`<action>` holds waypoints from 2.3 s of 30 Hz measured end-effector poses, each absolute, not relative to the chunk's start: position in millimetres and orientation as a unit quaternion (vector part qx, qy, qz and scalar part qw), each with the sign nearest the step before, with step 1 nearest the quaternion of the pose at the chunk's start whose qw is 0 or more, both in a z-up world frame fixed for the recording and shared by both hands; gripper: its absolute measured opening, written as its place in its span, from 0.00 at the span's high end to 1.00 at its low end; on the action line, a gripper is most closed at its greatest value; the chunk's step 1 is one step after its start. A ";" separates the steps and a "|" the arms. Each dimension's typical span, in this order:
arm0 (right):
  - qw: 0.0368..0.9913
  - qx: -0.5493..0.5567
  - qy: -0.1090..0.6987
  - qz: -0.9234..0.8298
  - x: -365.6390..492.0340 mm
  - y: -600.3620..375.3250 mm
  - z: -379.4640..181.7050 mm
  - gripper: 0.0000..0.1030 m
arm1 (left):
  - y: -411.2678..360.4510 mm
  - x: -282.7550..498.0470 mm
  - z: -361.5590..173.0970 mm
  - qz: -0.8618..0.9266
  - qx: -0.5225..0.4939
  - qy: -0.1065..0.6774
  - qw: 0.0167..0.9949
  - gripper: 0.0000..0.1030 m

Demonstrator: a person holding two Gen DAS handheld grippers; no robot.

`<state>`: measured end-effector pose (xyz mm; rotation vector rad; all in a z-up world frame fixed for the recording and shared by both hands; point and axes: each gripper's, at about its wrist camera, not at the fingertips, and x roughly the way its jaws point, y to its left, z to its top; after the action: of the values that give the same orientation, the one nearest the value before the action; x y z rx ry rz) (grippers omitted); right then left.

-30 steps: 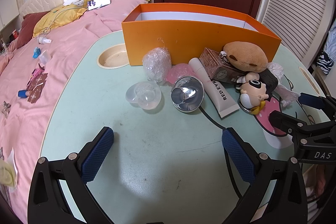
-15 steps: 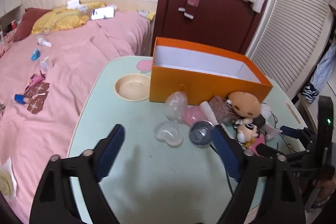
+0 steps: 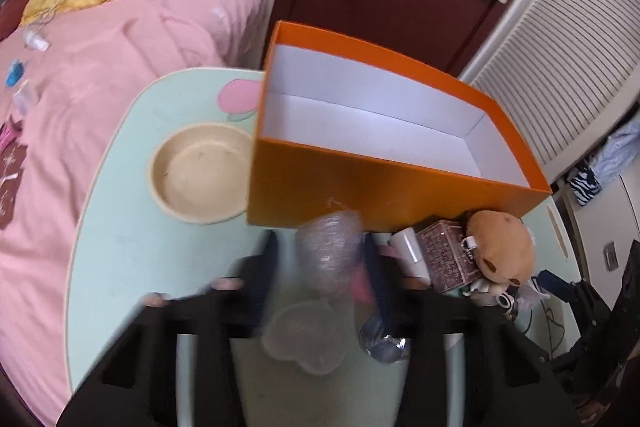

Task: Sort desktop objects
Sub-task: 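Grasp the bubble-wrapped item with the left tool while the right tool grasps the tissue, drop both into box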

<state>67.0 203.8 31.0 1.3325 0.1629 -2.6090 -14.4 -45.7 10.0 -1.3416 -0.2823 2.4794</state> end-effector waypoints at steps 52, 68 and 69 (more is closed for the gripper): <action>0.171 0.331 -0.033 -0.927 15.4 225.2 131.8 0.72 | -46.8 13.6 102.9 0.939 -0.298 -0.076 0.155 0.69; 0.192 0.346 -0.037 -0.917 -42.1 185.7 114.4 0.72 | -16.8 -62.0 86.6 0.922 -0.339 -0.068 0.176 0.69; 0.193 0.349 -0.037 -0.917 -43.2 185.0 112.7 0.72 | -16.1 -63.6 83.5 0.920 -0.344 -0.068 0.178 0.69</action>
<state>-43.2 185.0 112.7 0.9782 -0.1028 -2.5720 -63.6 -16.1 83.5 -0.9722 -0.1925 2.6023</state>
